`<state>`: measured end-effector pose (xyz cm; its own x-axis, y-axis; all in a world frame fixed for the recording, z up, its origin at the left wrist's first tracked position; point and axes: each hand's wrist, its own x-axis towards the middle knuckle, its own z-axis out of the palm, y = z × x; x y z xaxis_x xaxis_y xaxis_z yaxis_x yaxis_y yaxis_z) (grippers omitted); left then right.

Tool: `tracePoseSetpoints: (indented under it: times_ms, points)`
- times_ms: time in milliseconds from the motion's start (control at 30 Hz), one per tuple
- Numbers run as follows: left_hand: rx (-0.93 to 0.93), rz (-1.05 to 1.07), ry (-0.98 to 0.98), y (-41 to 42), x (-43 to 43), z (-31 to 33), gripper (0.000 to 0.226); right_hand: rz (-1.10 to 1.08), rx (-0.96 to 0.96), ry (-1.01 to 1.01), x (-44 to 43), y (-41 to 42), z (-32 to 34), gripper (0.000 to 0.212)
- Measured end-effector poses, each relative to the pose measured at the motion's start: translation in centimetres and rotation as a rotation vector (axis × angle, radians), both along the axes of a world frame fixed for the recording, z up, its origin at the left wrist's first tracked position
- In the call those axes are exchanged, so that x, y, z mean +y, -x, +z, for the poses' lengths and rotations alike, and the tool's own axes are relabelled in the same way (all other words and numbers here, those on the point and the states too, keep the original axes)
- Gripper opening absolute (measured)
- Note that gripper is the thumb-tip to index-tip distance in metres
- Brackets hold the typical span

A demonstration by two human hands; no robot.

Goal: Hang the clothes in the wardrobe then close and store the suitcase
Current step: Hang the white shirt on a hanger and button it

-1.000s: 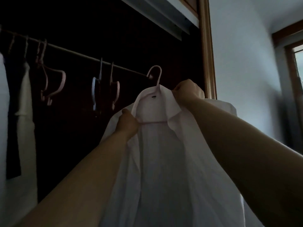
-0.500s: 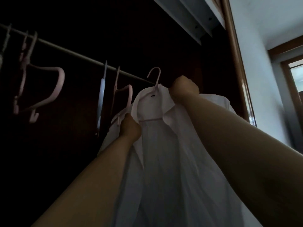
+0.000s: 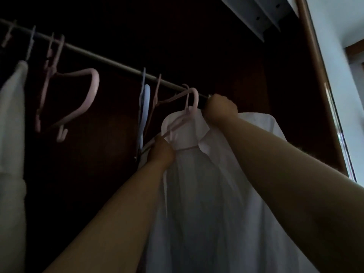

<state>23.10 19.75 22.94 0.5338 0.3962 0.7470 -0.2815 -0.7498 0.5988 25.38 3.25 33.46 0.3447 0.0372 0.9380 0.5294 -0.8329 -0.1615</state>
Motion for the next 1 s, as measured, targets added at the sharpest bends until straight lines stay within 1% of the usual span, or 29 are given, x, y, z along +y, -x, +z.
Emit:
tracePoseSetpoints:
  times_ms: [100, 133, 200, 267, 333, 367, 400, 467, 500, 533, 600, 633, 667, 733, 767, 833, 867, 900, 933, 967, 1000]
  points:
    - [-0.025, 0.037, 0.024, 0.2, 0.0, -1.6, 0.041, 0.136, 0.009, -0.011, -1.0, -1.1, -1.2, 0.027]
    - [-0.037, 0.027, 0.037, 0.1, -0.1, -2.2, 0.039, 0.175, -0.034, -0.001, -1.4, -1.1, -1.8, 0.027]
    - [-0.073, -0.004, 0.059, 0.5, -0.8, -3.1, 0.035, 0.226, -0.195, -0.013, -2.2, -0.9, -3.1, 0.024]
    - [-0.102, -0.013, 0.093, 1.0, -1.4, -3.7, 0.039, 0.266, -0.295, -0.064, -3.1, -0.3, -4.9, 0.017]
    - [-0.127, -0.020, 0.151, 1.5, -1.9, -4.3, 0.046, 0.254, -0.274, -0.036, -4.0, 0.3, -6.9, 0.013]
    - [-0.137, -0.022, 0.174, 1.7, -2.1, -4.7, 0.047, 0.223, -0.237, 0.000, -4.5, 0.8, -8.1, 0.012]
    - [-0.149, -0.014, 0.199, 1.9, -2.4, -5.2, 0.044, 0.186, -0.199, 0.041, -4.9, 1.2, -9.5, 0.016]
    - [-0.176, 0.046, 0.250, 2.0, -2.5, -6.1, 0.025, 0.079, -0.182, 0.138, -4.9, 2.1, -11.9, 0.031]
    - [-0.175, 0.079, 0.279, 2.2, -2.7, -6.5, 0.019, -0.001, -0.184, 0.189, -4.5, 2.4, -13.1, 0.042]
    - [-0.179, 0.099, 0.305, 2.4, -2.8, -6.9, 0.018, -0.089, -0.160, 0.225, -4.1, 2.6, -14.1, 0.057]
    - [-0.202, 0.086, 0.360, 2.5, -3.1, -7.6, 0.024, -0.209, -0.030, 0.230, -3.3, 2.9, -15.8, 0.083]
    - [-0.218, 0.070, 0.394, 2.5, -3.3, -8.0, 0.028, -0.233, 0.030, 0.225, -2.8, 3.0, -16.7, 0.089]
    - [-0.240, 0.049, 0.418, 2.6, -3.4, -8.3, 0.030, -0.241, 0.067, 0.234, -2.4, 2.9, -17.6, 0.091]
    - [-0.293, -0.015, 0.404, 2.7, -3.5, -9.1, 0.034, -0.227, 0.120, 0.282, -1.4, 2.5, -19.5, 0.088]
    - [-0.290, -0.059, 0.386, 2.7, -3.4, -9.6, 0.041, -0.215, 0.143, 0.290, -1.0, 2.4, -20.2, 0.085]
    - [-0.209, -0.088, 0.349, 2.7, -3.1, -10.5, 0.056, -0.225, 0.161, 0.285, -0.5, 2.0, -21.2, 0.082]
    - [-0.149, -0.060, 0.319, 2.6, -2.8, -11.2, 0.056, -0.245, 0.166, 0.284, -0.4, 1.7, -21.6, 0.082]
    - [-0.092, -0.022, 0.280, 2.3, -2.6, -11.9, 0.048, -0.270, 0.159, 0.282, -0.4, 1.5, -22.0, 0.081]
    - [-0.049, 0.013, 0.248, 2.1, -2.5, -12.6, 0.035, -0.294, 0.137, 0.279, -0.3, 1.3, -22.5, 0.078]
    - [-0.017, 0.034, 0.235, 1.9, -2.4, -13.3, 0.022, -0.320, 0.097, 0.271, -0.3, 1.0, -22.9, 0.072]
    - [0.007, 0.043, 0.238, 1.7, -2.4, -14.0, 0.016, -0.347, 0.046, 0.250, -0.3, 0.6, -23.3, 0.063]
